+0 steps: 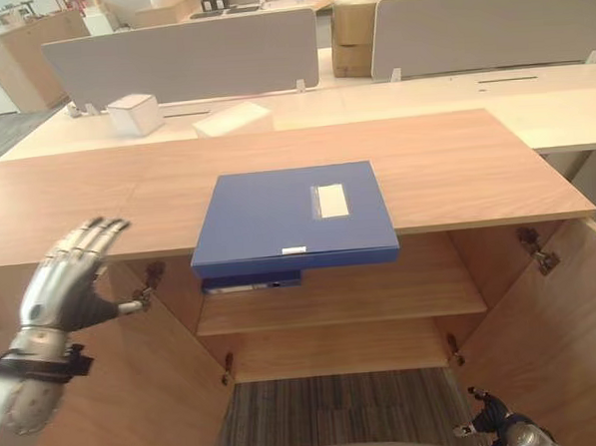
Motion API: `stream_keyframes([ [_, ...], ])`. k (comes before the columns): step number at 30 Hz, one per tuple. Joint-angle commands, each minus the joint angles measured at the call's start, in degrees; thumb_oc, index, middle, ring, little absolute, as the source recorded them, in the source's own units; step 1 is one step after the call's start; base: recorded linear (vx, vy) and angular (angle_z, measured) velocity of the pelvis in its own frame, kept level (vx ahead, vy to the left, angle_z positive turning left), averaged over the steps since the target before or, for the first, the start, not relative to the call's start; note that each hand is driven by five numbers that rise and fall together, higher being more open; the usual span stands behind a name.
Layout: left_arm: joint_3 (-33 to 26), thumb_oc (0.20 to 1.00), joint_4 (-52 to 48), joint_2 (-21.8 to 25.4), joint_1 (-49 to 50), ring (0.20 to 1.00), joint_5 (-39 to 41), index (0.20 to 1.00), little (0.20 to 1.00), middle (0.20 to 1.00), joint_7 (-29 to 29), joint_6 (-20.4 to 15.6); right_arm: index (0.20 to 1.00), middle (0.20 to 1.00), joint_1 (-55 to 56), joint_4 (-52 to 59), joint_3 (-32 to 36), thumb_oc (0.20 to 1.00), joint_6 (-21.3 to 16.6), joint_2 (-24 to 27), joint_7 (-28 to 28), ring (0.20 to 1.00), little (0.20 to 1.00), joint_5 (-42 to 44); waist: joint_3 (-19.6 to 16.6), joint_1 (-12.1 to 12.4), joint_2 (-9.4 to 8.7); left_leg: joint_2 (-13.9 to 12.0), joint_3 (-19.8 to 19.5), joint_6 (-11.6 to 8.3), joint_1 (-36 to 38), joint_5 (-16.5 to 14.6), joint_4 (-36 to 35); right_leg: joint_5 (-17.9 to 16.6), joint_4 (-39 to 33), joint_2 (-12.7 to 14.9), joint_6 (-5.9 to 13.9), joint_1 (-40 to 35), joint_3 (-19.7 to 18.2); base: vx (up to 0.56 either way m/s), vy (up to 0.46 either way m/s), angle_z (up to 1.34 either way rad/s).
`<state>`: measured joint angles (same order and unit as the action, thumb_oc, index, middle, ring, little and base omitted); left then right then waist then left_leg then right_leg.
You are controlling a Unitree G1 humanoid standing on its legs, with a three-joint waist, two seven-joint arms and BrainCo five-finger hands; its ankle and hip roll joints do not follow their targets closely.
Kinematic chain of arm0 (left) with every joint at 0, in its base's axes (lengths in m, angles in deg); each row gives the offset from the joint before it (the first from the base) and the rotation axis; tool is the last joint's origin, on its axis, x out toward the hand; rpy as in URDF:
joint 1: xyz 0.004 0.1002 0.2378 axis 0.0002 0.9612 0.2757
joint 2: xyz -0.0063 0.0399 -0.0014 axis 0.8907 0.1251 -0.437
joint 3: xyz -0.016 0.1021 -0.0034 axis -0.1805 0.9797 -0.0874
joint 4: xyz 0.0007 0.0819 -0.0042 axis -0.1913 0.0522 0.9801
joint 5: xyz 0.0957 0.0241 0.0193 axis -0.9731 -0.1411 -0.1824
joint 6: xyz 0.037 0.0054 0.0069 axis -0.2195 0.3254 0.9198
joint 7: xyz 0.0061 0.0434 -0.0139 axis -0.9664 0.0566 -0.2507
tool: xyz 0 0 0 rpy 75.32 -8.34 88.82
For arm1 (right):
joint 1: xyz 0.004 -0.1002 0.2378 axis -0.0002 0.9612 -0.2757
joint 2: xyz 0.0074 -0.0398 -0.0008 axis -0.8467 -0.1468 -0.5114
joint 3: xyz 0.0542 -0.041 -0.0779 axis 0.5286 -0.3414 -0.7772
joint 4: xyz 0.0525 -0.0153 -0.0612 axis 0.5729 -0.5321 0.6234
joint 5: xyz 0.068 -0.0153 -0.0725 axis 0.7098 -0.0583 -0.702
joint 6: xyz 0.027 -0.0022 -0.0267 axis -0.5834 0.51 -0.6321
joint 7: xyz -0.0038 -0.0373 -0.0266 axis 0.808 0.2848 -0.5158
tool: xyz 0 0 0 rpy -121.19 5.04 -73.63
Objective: Put the empty folder in the office cabinet
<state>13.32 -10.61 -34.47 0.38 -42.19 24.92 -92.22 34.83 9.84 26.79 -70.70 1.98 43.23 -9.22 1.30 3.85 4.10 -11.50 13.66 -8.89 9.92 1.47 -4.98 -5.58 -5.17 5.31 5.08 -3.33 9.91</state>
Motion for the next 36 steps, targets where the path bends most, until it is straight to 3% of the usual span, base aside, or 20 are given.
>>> stream_keyframes([
  [1, -3.71, 1.0, -1.71, 4.14, -2.7, 1.0, 0.82, 1.0, 1.0, 1.0, -3.31, -0.95, 1.0, 1.0, -2.81, 0.26, -1.17, 1.0, 0.0, -0.56, 0.28, 1.0, 1.0, -1.09, -1.38, -0.32, -4.1, -2.25, -2.14, -0.49, -3.45, 0.92, -0.02, 2.23, 0.63, 7.28, 5.83, -3.36, 0.21, -0.03, -0.004, 0.05],
  [9, -4.87, 1.0, -6.33, 2.92, 0.28, 1.0, -0.92, 1.0, 1.0, 1.0, -4.67, -2.94, 1.0, 1.0, -3.44, -2.8, -2.29, 1.0, -0.07, -3.13, -0.49, 1.0, 1.0, -0.68, -1.38, 0.03, -4.44, -2.01, -2.18, -0.42, -2.94, 0.7, -0.02, 2.14, 0.54, 7.36, 5.84, -3.75, 0.22, 0.0, 0.0, 0.01],
  [18, -1.55, 1.0, -6.13, 4.77, 0.28, 1.0, -4.19, 1.0, 1.0, 1.0, -6.43, -4.03, 1.0, 1.0, -4.07, -4.16, -2.93, 1.0, -0.51, -4.25, -1.78, 1.0, 1.0, 0.23, -1.32, 0.09, -4.65, -1.9, -2.13, -0.5, -2.67, 0.69, -0.02, 2.14, 0.53, 7.43, 5.91, -4.29, 0.38, 0.0, 0.0, 0.0],
  [36, 12.5, 1.0, -1.1, 8.63, -8.23, 1.0, -8.37, 1.0, 1.0, 1.0, -8.08, -4.72, 1.0, 1.0, -3.15, -3.29, -2.61, 1.0, -1.06, -3.37, -3.82, 1.0, 1.0, 2.08, -0.82, -2.21, -4.65, -2.5, -1.13, -0.82, -2.91, 1.0, -0.02, 2.0, 0.33, 6.75, 5.81, -2.91, -1.24, 0.0, -0.004, -0.01],
])
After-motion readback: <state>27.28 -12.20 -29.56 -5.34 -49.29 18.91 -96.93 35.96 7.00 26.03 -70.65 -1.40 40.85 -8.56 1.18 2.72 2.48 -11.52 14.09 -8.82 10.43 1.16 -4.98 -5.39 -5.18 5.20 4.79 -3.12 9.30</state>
